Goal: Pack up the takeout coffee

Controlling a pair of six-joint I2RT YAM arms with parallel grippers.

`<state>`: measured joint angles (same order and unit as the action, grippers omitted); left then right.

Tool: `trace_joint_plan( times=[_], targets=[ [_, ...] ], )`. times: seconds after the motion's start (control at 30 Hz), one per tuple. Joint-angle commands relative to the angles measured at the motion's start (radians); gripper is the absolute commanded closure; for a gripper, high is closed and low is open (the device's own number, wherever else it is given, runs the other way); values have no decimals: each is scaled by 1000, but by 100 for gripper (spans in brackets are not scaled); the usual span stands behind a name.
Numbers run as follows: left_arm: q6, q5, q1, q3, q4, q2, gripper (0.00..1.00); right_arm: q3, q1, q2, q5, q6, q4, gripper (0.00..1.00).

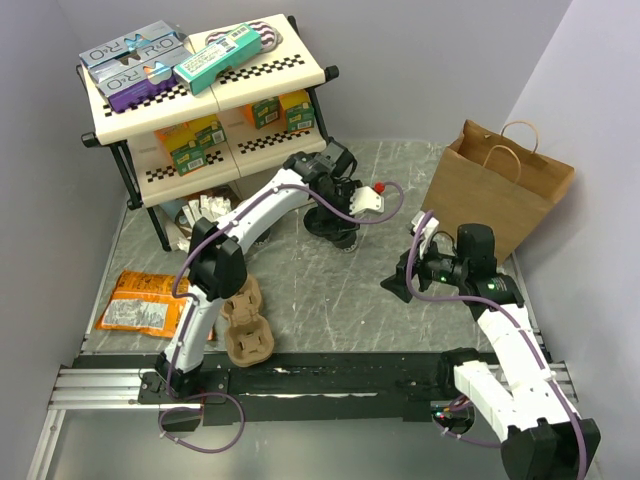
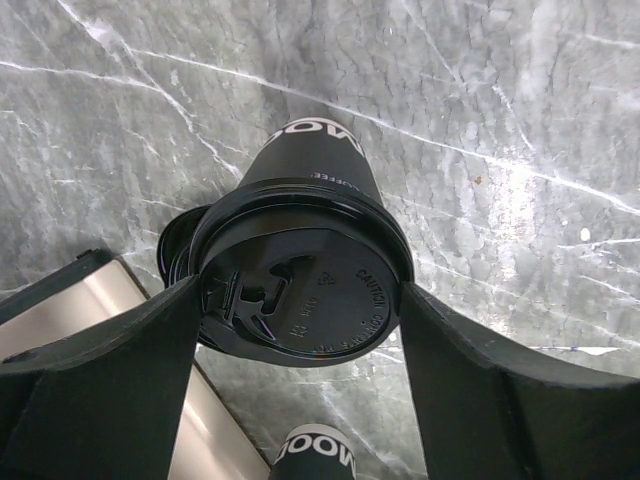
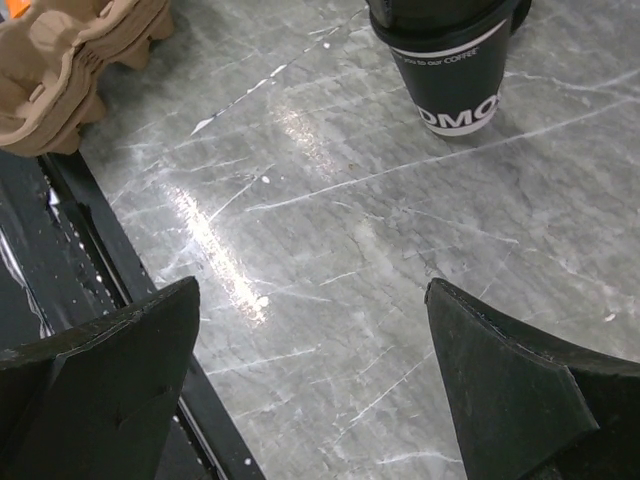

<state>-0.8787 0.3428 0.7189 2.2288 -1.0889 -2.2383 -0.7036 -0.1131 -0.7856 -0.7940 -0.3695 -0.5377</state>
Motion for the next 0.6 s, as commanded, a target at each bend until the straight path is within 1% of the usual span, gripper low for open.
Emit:
trace_joint_plan(
  times=[0.0, 0.03, 0.07, 0.17, 0.47, 0.57],
  targets=[
    [-25, -16, 8, 40, 4, -1, 17, 15, 20, 26, -11, 41, 35, 0],
    [-23, -21, 8, 37, 17, -1, 16, 16, 21, 29, -10, 41, 35, 0],
    [-16, -24, 8, 31, 26, 0, 11, 19, 26, 29, -10, 40, 35, 0],
    [-12, -31, 8, 14, 52, 6, 7, 21, 29, 25, -8, 41, 33, 0],
    [21, -25, 8, 9, 104, 8, 1, 27, 47, 2, -17, 73, 65, 0],
    [43, -11, 8, 0, 130, 17, 1, 26, 53, -4, -20, 76, 67, 0]
  ],
)
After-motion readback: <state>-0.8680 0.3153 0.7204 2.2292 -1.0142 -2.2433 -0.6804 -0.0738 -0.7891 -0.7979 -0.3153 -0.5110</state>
